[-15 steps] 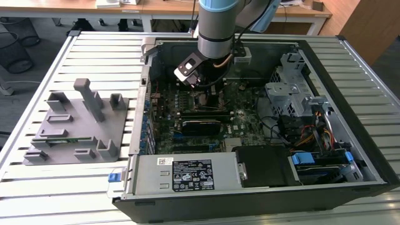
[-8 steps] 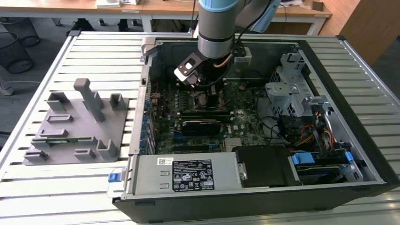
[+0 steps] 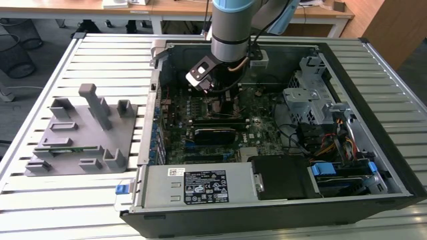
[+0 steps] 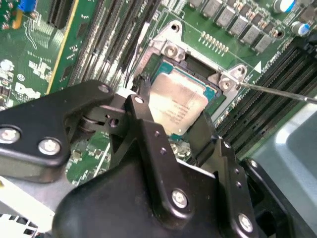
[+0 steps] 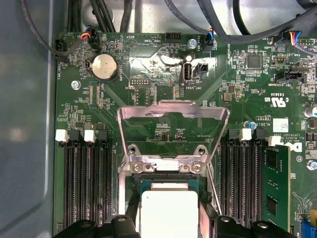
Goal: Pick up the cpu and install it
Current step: 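Place the cpu into insertion slot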
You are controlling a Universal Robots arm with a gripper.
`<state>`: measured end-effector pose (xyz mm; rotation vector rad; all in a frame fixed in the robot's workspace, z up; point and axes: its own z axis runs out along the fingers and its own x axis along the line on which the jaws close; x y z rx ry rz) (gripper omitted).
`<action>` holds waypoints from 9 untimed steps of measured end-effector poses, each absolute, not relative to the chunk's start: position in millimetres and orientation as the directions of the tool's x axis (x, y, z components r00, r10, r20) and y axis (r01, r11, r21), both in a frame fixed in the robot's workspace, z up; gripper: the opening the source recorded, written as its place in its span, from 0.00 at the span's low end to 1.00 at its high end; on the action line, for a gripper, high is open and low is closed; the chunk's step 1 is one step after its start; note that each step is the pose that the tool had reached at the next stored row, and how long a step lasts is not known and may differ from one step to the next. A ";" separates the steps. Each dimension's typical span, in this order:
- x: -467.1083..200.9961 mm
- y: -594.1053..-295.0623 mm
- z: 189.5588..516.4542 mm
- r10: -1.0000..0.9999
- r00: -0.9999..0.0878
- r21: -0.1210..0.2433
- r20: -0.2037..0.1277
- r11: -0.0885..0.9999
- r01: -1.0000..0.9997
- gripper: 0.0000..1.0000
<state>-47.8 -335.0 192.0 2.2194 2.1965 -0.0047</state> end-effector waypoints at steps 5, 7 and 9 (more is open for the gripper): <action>-47.2 -334.9 192.0 1.000 0.010 0.011 -0.014 -0.010 1.000 0.54; -47.0 -334.9 191.7 1.000 0.010 0.011 -0.014 -0.010 1.000 0.54; -47.0 -334.8 191.3 1.000 0.010 0.011 -0.014 -0.010 1.000 0.54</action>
